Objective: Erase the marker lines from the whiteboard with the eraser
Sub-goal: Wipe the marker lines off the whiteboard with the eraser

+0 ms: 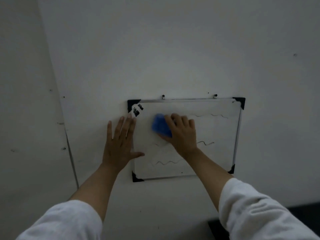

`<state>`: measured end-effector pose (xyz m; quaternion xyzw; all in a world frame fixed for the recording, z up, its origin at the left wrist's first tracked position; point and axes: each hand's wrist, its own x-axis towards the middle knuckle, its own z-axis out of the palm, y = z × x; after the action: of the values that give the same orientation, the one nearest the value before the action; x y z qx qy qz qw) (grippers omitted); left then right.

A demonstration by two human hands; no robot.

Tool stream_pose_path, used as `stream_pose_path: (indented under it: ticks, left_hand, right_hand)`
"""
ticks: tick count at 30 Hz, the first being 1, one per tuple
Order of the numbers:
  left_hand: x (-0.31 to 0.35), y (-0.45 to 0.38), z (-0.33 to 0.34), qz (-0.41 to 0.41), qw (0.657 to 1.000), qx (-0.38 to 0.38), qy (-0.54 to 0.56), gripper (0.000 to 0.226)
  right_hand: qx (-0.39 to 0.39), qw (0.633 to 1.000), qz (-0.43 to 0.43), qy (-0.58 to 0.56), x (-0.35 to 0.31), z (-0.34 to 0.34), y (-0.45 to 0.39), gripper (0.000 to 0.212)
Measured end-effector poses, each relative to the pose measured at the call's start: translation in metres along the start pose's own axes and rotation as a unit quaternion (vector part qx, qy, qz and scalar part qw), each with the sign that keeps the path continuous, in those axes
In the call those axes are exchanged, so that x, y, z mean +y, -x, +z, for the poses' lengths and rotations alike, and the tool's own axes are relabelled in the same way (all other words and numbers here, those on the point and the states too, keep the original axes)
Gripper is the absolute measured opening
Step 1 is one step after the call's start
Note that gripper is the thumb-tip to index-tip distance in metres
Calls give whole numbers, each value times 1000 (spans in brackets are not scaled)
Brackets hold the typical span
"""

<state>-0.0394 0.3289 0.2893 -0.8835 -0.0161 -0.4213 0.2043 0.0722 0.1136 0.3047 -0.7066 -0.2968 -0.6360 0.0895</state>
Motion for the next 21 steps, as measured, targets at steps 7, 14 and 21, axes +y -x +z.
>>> stream_pose_path:
  ticks: [7,14,21]
  left_hand:
    - [13,-15,-11,52,998,18,-9,125]
    - [29,-37,-13,92,995,27,-6,123]
    - [47,-50,-11,108,993,44,23,113]
  right_hand:
    - [4,996,82,-24,33,-11,-10,54]
    - [-25,1000,-15,-4,29,-6,20,61]
    - [26,953,297,-62,58,-15,5,64]
